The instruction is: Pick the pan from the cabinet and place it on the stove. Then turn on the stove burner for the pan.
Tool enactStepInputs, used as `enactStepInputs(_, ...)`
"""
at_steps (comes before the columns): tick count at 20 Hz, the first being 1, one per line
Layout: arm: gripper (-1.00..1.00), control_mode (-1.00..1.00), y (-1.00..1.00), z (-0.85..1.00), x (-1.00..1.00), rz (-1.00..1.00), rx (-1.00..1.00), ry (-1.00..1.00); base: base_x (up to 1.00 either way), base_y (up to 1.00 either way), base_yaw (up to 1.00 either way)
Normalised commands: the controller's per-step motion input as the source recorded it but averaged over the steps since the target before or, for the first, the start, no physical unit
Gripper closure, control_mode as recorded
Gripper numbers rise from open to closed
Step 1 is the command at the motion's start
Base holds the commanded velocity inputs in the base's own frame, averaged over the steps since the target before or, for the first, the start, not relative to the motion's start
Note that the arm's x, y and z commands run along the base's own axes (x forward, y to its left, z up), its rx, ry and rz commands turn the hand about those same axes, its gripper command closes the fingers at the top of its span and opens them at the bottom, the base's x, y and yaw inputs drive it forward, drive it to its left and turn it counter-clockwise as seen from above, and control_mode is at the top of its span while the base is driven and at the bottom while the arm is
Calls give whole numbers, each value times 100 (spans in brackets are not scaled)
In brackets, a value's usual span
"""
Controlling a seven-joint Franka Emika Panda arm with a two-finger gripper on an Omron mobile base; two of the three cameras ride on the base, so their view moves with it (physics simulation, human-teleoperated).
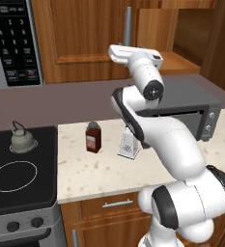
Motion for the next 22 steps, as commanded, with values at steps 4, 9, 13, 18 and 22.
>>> enactStepInputs(4, -100, -100, 2, 0, 40, 0, -1, 0, 0, 0, 0)
enactStepInputs(9, -100, -100, 0, -4, 39, 0, 0, 0, 0, 0, 0)
enactStepInputs(13, -100, -100, 1, 0, 32, 0, 0, 0, 0, 0, 0)
enactStepInputs(18, -100, -100, 1, -5, 33, 0, 0, 0, 0, 0, 0)
enactStepInputs(22, 100, -100, 9, -11, 39, 0, 0, 0, 0, 0, 0)
